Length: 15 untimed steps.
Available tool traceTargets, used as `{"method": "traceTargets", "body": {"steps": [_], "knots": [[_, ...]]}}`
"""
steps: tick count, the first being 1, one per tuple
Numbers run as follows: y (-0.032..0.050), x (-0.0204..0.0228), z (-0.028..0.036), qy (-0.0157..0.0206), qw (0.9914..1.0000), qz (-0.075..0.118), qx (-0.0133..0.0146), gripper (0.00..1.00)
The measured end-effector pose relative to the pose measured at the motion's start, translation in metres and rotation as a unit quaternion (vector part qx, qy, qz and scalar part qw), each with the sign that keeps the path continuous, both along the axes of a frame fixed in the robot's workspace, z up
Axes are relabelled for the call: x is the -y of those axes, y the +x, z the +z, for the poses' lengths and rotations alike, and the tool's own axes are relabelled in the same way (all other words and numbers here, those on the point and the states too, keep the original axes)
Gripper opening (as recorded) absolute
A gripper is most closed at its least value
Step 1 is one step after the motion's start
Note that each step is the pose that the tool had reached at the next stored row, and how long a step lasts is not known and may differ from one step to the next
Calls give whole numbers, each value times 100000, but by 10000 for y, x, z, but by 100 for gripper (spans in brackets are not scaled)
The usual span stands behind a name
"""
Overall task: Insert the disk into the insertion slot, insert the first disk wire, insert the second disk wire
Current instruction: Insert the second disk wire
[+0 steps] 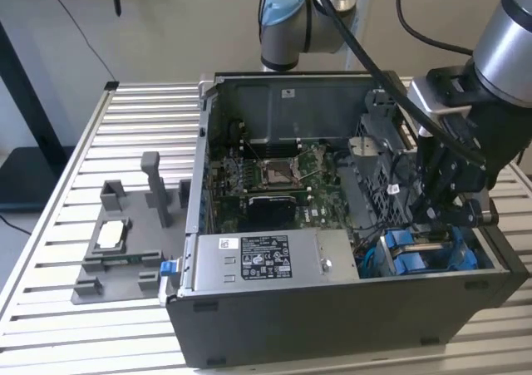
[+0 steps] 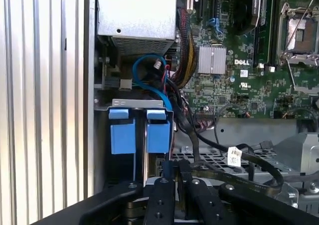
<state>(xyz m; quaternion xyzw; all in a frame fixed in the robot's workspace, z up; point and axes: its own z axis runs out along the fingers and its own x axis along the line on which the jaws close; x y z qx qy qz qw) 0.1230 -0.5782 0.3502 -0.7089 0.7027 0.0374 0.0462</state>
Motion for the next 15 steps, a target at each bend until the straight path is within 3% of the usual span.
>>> {"method": "traceTargets", "body": {"steps": [2,3,11,15], "knots": [[10,-6,-4,-1350,99991,2,3,16],[17,-8,-7,-1638,99987,1,4,16],[116,-27,-17,-2076,99978,3,12,16],[132,-26,-39,-3048,99954,-4,15,16]]}}
